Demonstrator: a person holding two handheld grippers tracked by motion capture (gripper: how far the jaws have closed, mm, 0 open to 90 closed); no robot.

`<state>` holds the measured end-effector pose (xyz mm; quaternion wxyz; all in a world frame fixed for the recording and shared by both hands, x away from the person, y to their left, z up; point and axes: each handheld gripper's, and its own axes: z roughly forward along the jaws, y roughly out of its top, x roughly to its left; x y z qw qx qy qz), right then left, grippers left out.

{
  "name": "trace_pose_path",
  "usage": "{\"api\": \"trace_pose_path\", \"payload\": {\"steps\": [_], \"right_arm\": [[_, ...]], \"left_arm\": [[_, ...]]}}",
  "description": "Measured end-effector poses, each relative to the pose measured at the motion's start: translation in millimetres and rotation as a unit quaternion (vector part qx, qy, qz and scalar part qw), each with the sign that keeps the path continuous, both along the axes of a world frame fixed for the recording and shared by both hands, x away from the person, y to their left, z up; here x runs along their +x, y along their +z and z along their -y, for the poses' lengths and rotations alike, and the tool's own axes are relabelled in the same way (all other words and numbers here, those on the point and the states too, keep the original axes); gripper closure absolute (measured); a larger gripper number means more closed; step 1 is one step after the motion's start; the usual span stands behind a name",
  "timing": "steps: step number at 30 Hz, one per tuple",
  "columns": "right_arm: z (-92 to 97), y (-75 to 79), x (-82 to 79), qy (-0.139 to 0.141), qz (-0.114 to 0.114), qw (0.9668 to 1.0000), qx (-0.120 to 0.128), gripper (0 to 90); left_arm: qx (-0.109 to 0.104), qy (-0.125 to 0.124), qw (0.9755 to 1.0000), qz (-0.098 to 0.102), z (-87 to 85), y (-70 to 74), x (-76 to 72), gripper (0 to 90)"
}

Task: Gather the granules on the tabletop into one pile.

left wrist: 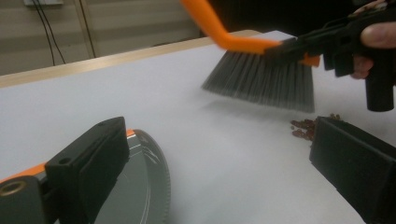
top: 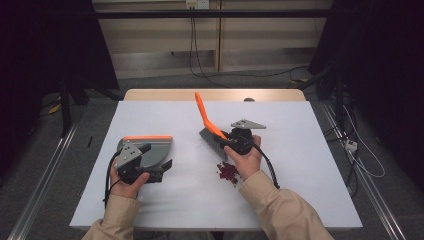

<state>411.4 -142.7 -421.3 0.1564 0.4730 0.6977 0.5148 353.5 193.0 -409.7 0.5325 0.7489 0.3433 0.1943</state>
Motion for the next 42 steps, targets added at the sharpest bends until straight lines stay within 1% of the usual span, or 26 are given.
{"api": "trace_pose_path", "payload": {"steps": [2, 4, 6, 7, 8, 10, 11, 14, 17, 19, 21, 22, 23, 24, 25, 28, 30, 32, 33, 34, 35, 36, 37, 41, 42], "right_arm": [[8.4, 6.2, -1.0, -0.002, 0.003, 1.0, -0.006, 70.9], [20.4, 9.7, -2.1, -0.005, 0.009, 0.9997, -0.021, 70.9], [31.7, 10.0, -2.9, -0.011, 0.006, 0.9997, -0.023, 70.9], [38.3, 9.5, -3.4, -0.016, 0.003, 0.9995, -0.026, 70.9], [44.8, 8.8, -3.8, -0.02, 0.001, 0.9992, -0.034, 70.9], [56.5, 6.0, -5.4, -0.03, -0.007, 0.9988, -0.037, 70.9], [61.4, 4.7, -6.3, -0.033, -0.009, 0.9985, -0.043, 70.9], [72.9, 1.4, -10.4, -0.038, -0.009, 0.9966, -0.073, 70.9], [82.2, -1.6, -16.3, -0.045, -0.009, 0.9954, -0.085, 70.9], [84.9, -4.0, -22.2, -0.051, -0.005, 0.9944, -0.093, 70.9], [84.4, -7.5, -29.9, -0.058, 0.003, 0.9939, -0.094, 70.9], [82.9, -9.9, -34.2, -0.062, 0.012, 0.9931, -0.099, 70.9], [80.5, -12.5, -38.1, -0.063, 0.015, 0.9927, -0.102, 71.0], [77.6, -15.2, -41.9, -0.062, 0.016, 0.9929, -0.1, 71.0], [74.2, -17.5, -46.4, -0.064, 0.023, 0.993, -0.097, 70.9], [62.4, -19.9, -57.4, -0.062, 0.031, 0.9936, -0.09, 71.0], [53.5, -20.8, -62.4, -0.056, 0.039, 0.9934, -0.092, 71.0], [44.6, -20.9, -65.8, -0.052, 0.046, 0.9926, -0.1, 71.0], [41.0, -21.2, -66.9, -0.049, 0.045, 0.9931, -0.097, 70.9], [37.3, -21.1, -67.8, -0.048, 0.048, 0.9925, -0.102, 71.0], [34.3, -21.4, -68.2, -0.046, 0.052, 0.9923, -0.102, 71.0], [31.7, -22.1, -68.7, -0.044, 0.051, 0.9932, -0.096, 71.0], [28.8, -22.2, -69.4, -0.045, 0.055, 0.9923, -0.102, 71.0], [23.1, -22.3, -70.3, -0.041, 0.059, 0.9919, -0.104, 71.0], [23.3, -22.3, -70.2, -0.039, 0.057, 0.9927, -0.099, 71.0]], "left_arm": [[0.0, 0.0, 1.0, 0.001, -0.8, 0.9, -0.3, 4.5], [-0.002, 0.001, 1.0, 0.001, -1.2, 1.7, -0.7, 4.5], [-0.003, 0.001, 1.0, -0.001, -1.7, 2.5, -1.0, 4.5], [-0.004, 0.0, 1.0, -0.001, -2.0, 3.1, -1.1, 4.5], [-0.002, -0.001, 1.0, 0.001, -2.4, 3.8, -1.2, 4.5], [-0.004, -0.002, 1.0, -0.002, -2.3, 4.7, -1.5, 4.5], [-0.004, -0.002, 1.0, -0.002, -2.5, 5.0, -1.5, 4.5], [-0.003, -0.005, 1.0, -0.005, -2.3, 6.2, -2.0, 4.5], [0.0, -0.007, 1.0, -0.004, -2.4, 6.9, -2.5, 4.5], [0.0, -0.007, 1.0, -0.006, -1.6, 6.3, -2.9, 4.5], [0.0, -0.008, 0.9999, -0.006, -1.3, 6.1, -3.1, 4.5], [0.001, -0.008, 1.0, -0.006, -1.2, 6.0, -3.2, 4.5], [0.001, -0.007, 1.0, -0.006, -1.0, 5.9, -3.3, 4.5], [0.002, -0.007, 1.0, -0.005, -1.0, 5.8, -3.2, 4.5], [0.003, -0.007, 1.0, -0.005, -0.9, 5.6, -3.1, 4.5], [0.003, -0.007, 1.0, -0.005, -0.9, 5.6, -3.2, 4.5], [0.003, -0.008, 1.0, -0.005, -0.2, 5.6, -3.4, 4.5], [0.003, -0.008, 0.9999, -0.006, 0.8, 5.2, -3.6, 4.5], [0.002, -0.008, 0.9999, -0.005, 1.1, 5.1, -3.7, 4.5], [0.004, -0.009, 0.9999, -0.005, 0.8, 5.2, -3.7, 4.5], [0.004, -0.009, 0.9999, -0.005, 0.7, 5.3, -3.9, 4.5], [0.004, -0.009, 0.9999, -0.005, 0.4, 5.4, -3.9, 4.5], [0.005, -0.008, 0.9999, -0.005, 0.1, 5.4, -4.0, 4.5], [0.006, -0.009, 0.9999, -0.005, 0.1, 4.7, -4.1, 4.5], [0.007, -0.01, 0.9999, -0.005, 0.2, 4.6, -4.2, 4.5]]}}
